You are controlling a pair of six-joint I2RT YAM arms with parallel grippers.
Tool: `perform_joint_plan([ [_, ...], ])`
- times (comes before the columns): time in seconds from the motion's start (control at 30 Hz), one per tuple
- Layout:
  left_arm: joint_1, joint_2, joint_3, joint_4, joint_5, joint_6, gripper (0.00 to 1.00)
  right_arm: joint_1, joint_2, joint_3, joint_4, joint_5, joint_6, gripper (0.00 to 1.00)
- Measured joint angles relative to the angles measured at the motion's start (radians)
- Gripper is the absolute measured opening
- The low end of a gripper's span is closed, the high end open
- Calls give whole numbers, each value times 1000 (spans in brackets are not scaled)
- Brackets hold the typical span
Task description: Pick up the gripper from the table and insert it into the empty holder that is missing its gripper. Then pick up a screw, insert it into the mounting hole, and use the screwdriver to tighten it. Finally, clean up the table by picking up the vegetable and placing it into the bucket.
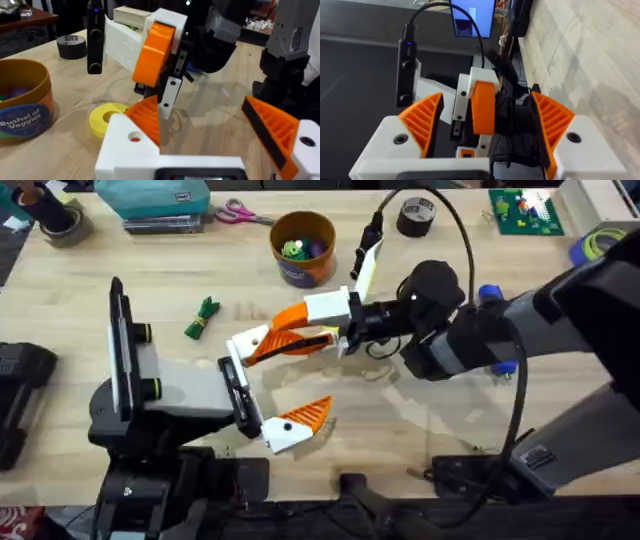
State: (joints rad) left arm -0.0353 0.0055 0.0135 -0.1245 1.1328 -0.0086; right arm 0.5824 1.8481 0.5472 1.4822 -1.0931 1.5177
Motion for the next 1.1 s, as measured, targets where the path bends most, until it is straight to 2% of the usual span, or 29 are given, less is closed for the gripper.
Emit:
perform_joint_plan([
  [0.37, 0, 0, 0, 0, 0, 0, 986, -69, -10, 0, -13, -48, -8, 994],
  [0.57, 0, 0, 0, 0, 0, 0, 986, -165, -114, 0, -204, -99, -67, 994],
  [0.73, 0, 0, 0, 0, 0, 0, 986, -265, -242, 0, -506, -137, -193, 995],
  [0.87, 0, 0, 0, 0, 0, 0, 986, -342, -364, 9, -819, -159, -349, 996],
  [0.97, 0, 0, 0, 0, 0, 0, 985, -392, -447, 46, -1114, -166, -507, 997],
  [1.1, 0, 0, 0, 0, 0, 0, 985, -428, -514, 165, -1582, -132, -765, 997],
])
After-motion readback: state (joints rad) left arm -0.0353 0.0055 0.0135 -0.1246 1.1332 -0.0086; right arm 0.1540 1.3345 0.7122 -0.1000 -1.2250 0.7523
